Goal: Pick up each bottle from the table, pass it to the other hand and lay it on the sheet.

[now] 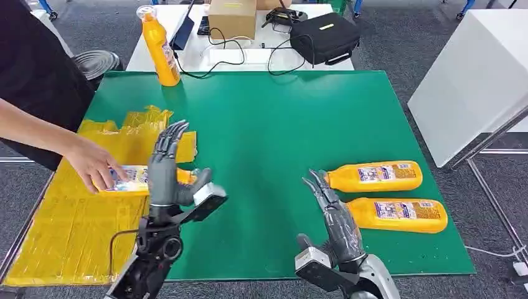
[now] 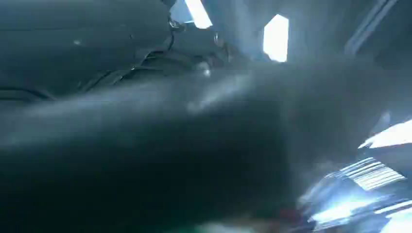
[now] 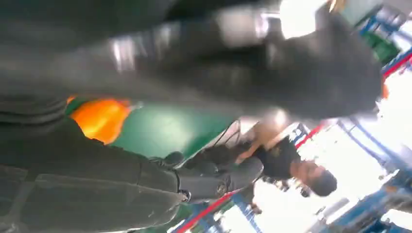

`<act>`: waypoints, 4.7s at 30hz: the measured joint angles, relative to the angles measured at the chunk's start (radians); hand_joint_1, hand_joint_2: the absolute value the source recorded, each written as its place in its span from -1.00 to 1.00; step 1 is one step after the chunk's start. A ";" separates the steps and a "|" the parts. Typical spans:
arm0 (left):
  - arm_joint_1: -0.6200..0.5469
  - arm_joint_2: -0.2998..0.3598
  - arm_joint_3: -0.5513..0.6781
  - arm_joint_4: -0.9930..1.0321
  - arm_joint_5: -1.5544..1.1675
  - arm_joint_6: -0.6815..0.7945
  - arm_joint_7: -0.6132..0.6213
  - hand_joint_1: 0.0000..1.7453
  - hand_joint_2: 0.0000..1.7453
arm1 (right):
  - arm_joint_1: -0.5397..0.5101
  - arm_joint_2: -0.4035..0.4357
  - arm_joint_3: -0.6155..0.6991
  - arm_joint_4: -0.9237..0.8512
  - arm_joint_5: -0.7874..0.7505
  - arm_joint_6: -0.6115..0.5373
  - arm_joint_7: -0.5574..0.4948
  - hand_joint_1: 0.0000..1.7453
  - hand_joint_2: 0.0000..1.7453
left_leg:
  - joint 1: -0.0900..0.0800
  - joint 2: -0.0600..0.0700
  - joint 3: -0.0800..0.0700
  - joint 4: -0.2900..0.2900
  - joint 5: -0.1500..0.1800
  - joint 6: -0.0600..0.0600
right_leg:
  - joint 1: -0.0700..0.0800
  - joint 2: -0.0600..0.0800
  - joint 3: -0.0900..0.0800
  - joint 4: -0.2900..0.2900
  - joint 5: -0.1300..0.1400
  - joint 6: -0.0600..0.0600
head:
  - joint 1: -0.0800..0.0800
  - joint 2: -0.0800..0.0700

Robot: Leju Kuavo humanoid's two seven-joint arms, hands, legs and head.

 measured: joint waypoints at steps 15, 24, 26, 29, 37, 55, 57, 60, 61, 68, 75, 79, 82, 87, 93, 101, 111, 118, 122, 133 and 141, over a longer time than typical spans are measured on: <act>0.049 0.011 0.021 -0.060 0.579 -0.428 -0.204 -1.00 1.00 | 0.199 -0.105 0.007 -0.160 0.161 -0.117 0.092 -1.00 -1.00 | 0.001 -0.008 0.004 0.000 0.000 0.002 | 0.001 -0.008 0.005 0.000 -0.003 -0.003 | -0.005 0.000; 0.066 0.020 0.025 -0.062 0.589 -0.445 -0.204 -1.00 1.00 | 0.192 -0.117 0.009 -0.165 0.160 -0.123 0.099 -1.00 1.00 | 0.002 -0.008 0.004 0.000 0.000 0.002 | 0.002 -0.008 0.005 0.001 -0.004 -0.003 | -0.005 0.000; 0.100 0.021 0.042 -0.076 0.582 -0.470 -0.204 -1.00 1.00 | 0.172 -0.117 0.008 -0.165 0.167 -0.114 0.099 -1.00 1.00 | 0.002 -0.006 0.004 0.000 0.000 0.002 | 0.002 -0.006 0.004 0.001 -0.004 -0.003 | -0.005 0.000; 0.153 0.021 0.074 -0.115 0.550 -0.496 -0.204 -1.00 1.00 | 0.155 -0.125 -0.005 -0.165 0.155 -0.090 0.095 -1.00 1.00 | 0.001 -0.007 0.004 0.000 0.000 0.002 | 0.002 -0.007 0.005 0.000 -0.004 -0.003 | -0.005 0.000; 0.208 0.022 0.109 -0.138 0.544 -0.534 -0.204 -1.00 1.00 | 0.220 -0.167 -0.121 -0.191 0.083 -0.082 0.050 -1.00 1.00 | 0.001 -0.009 0.004 0.000 0.000 0.002 | 0.001 -0.007 0.004 0.000 -0.006 -0.001 | -0.005 0.000; 0.169 0.043 0.196 -0.067 0.633 -0.617 -0.204 -1.00 1.00 | 0.271 -0.157 -0.465 -0.152 0.001 0.078 -0.058 -1.00 -1.00 | 0.001 -0.008 0.004 0.000 -0.001 0.001 | 0.001 -0.006 0.005 0.000 -0.005 0.000 | -0.005 0.000; 0.185 0.051 0.204 -0.068 0.673 -0.676 -0.204 -1.00 1.00 | 0.238 -0.151 -0.506 -0.112 0.010 0.096 -0.098 -1.00 -1.00 | 0.001 -0.008 0.004 0.000 -0.001 0.001 | 0.001 -0.006 0.005 0.000 -0.005 0.000 | -0.005 0.000; 0.225 0.056 0.215 -0.078 0.690 -0.712 -0.204 -1.00 1.00 | 0.199 -0.145 -0.519 -0.076 0.035 0.095 -0.109 -1.00 -1.00 | 0.002 -0.008 0.005 0.000 -0.001 0.001 | 0.002 -0.006 0.005 0.000 -0.005 0.000 | -0.005 0.000; 0.238 0.057 0.217 -0.082 0.689 -0.718 -0.204 -1.00 1.00 | 0.182 -0.143 -0.519 -0.065 0.043 0.091 -0.106 -1.00 -1.00 | 0.002 -0.008 0.005 0.000 -0.001 0.001 | 0.002 -0.006 0.005 0.000 -0.005 0.000 | -0.005 0.000; 0.251 0.057 0.213 -0.085 0.676 -0.748 -0.204 -1.00 1.00 | 0.125 -0.142 -0.530 -0.037 0.044 0.083 -0.053 -1.00 1.00 | 0.001 -0.009 0.005 0.000 0.000 0.002 | 0.001 -0.007 0.005 0.000 -0.005 0.000 | -0.005 0.000; 0.230 0.057 0.195 -0.065 0.678 -0.749 -0.204 -1.00 1.00 | 0.160 -0.144 -0.594 -0.038 0.023 0.119 -0.076 -1.00 1.00 | 0.001 -0.009 0.005 0.000 -0.001 0.002 | 0.001 -0.007 0.005 0.000 -0.005 0.000 | -0.005 0.000; 0.223 0.048 0.183 -0.054 0.671 -0.739 -0.204 -1.00 1.00 | 0.192 -0.139 -0.655 -0.069 0.015 0.186 -0.124 -1.00 1.00 | 0.001 -0.009 0.005 0.000 -0.001 0.001 | 0.001 -0.007 0.005 0.000 -0.005 0.000 | -0.005 0.000; 0.220 0.041 0.180 -0.051 0.669 -0.735 -0.204 -1.00 1.00 | 0.205 -0.129 -0.701 -0.092 0.021 0.217 -0.145 -1.00 1.00 | 0.001 -0.009 0.005 0.000 -0.001 0.001 | 0.001 -0.007 0.005 0.000 -0.005 0.000 | -0.005 0.000; 0.218 0.037 0.179 -0.051 0.668 -0.734 -0.204 -1.00 1.00 | 0.201 -0.104 -0.740 -0.107 0.066 0.235 -0.162 -1.00 1.00 | 0.001 -0.009 0.005 0.000 -0.001 0.001 | 0.001 -0.007 0.005 0.000 -0.005 0.000 | -0.005 0.000; 0.167 0.037 0.180 -0.012 0.668 -0.724 -0.204 -1.00 1.00 | 0.156 -0.071 -0.744 -0.074 0.109 0.194 -0.181 -1.00 1.00 | 0.001 -0.009 0.005 0.000 0.000 0.002 | 0.001 -0.007 0.005 0.000 -0.005 0.000 | -0.005 0.000; 0.127 0.013 0.168 0.008 0.622 -0.699 -0.202 -1.00 1.00 | 0.117 -0.071 -0.742 -0.015 0.062 0.165 -0.181 -1.00 1.00 | 0.001 -0.009 0.005 0.000 0.000 0.002 | 0.001 -0.007 0.005 0.000 -0.005 0.000 | -0.005 0.000; 0.083 0.001 0.125 0.001 0.672 -0.693 -0.138 -1.00 1.00 | 0.108 -0.075 -0.769 -0.034 0.099 0.213 -0.163 -1.00 1.00 | 0.002 -0.008 0.004 0.000 0.000 0.002 | 0.002 -0.007 0.005 0.000 -0.005 0.000 | -0.005 0.000; 0.057 0.034 0.184 0.014 0.690 -0.745 -0.163 -1.00 1.00 | 0.093 -0.095 -0.621 -0.005 0.110 0.089 -0.066 -1.00 1.00 | 0.002 -0.008 0.005 0.000 0.000 0.002 | 0.002 -0.006 0.005 0.001 -0.005 0.000 | -0.005 0.000; 0.079 0.033 0.193 0.011 0.668 -0.742 -0.174 -1.00 1.00 | 0.080 -0.117 -0.573 0.020 0.079 0.074 -0.063 -1.00 1.00 | 0.001 -0.009 0.004 0.000 0.000 0.002 | 0.001 -0.007 0.005 0.001 -0.005 0.000 | -0.005 0.000; 0.081 0.018 0.183 0.003 0.650 -0.719 -0.163 -1.00 1.00 | 0.050 -0.123 -0.522 0.046 0.102 0.071 -0.044 -1.00 1.00 | 0.001 -0.009 0.004 0.000 0.000 0.002 | 0.001 -0.007 0.005 0.001 -0.005 0.000 | -0.005 0.000; 0.073 0.012 0.184 0.001 0.655 -0.720 -0.150 -1.00 1.00 | 0.050 -0.113 -0.514 0.053 0.131 0.068 -0.034 -1.00 1.00 | 0.001 -0.009 0.004 0.000 0.000 0.002 | 0.001 -0.007 0.005 0.001 -0.005 0.000 | -0.005 0.000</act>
